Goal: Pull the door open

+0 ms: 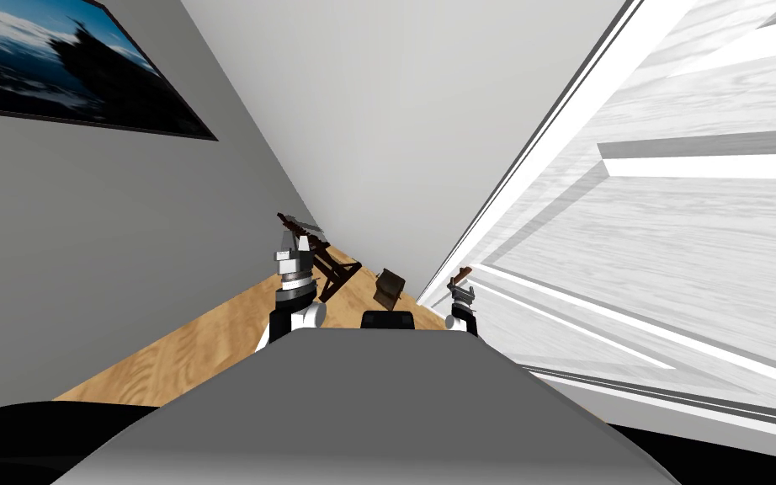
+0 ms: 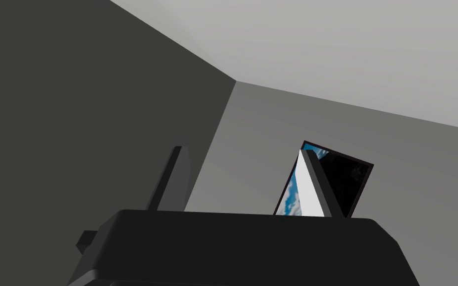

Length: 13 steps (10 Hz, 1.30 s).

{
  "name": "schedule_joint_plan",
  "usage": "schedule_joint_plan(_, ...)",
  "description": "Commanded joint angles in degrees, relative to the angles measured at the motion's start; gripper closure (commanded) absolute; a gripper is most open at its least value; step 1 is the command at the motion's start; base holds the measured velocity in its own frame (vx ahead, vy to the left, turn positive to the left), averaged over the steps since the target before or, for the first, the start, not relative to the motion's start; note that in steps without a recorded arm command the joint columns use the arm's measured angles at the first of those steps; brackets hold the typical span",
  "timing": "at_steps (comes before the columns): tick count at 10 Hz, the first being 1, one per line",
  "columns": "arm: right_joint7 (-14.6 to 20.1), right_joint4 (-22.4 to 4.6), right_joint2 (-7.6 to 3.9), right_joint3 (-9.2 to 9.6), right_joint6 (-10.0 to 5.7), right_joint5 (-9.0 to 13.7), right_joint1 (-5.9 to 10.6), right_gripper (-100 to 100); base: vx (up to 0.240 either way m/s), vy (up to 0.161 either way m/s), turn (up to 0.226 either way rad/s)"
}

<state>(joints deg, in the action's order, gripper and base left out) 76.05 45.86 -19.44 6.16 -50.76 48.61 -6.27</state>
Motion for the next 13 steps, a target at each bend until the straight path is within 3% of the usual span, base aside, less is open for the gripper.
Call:
schedule_joint_plan(1, 0.0, 0.0, 0.01, -0.02, 0.02, 0.0, 0.01, -100, 0.001, 0.009, -0.026)
schedule_joint_plan(13, 1.1, -0.7, -0.64, 0.02, -0.12, -0.2, 0.09, -100, 0.0, 0.002, -0.005)
